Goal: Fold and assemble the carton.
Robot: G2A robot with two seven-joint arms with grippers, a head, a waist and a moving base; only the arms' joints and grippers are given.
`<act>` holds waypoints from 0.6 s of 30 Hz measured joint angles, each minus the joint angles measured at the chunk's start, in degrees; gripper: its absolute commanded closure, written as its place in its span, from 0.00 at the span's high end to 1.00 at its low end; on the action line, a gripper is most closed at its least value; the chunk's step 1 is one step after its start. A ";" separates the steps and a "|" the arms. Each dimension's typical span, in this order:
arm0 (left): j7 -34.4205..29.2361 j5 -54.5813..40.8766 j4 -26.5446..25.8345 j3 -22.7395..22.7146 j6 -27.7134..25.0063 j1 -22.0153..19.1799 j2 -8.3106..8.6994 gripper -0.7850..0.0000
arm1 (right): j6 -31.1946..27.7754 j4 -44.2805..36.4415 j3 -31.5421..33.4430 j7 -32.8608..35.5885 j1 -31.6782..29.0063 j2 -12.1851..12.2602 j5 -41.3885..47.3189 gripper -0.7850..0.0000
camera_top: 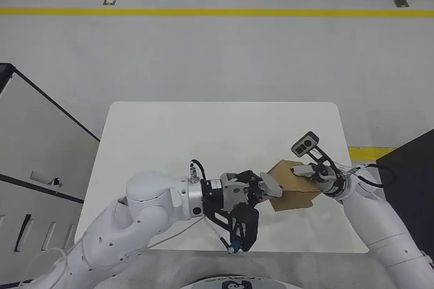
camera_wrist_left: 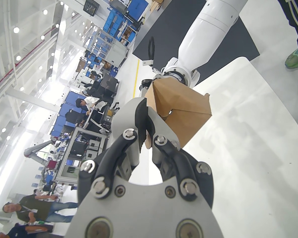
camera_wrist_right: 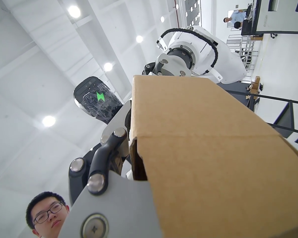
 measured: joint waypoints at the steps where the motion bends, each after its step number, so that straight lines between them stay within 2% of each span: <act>1: 0.21 0.20 0.18 0.28 -0.04 -0.15 -0.02 0.00 | -0.07 -0.03 -0.09 0.00 0.01 0.01 0.07 0.00; 10: 0.16 0.66 1.74 2.11 0.47 -1.12 -0.31 0.00 | -0.80 -1.26 -0.86 0.00 -0.04 0.37 1.51 0.00; 18: -0.78 -2.61 3.44 1.55 2.02 -0.72 -0.51 0.00 | -1.34 -1.17 -1.30 0.00 0.12 0.60 2.60 0.00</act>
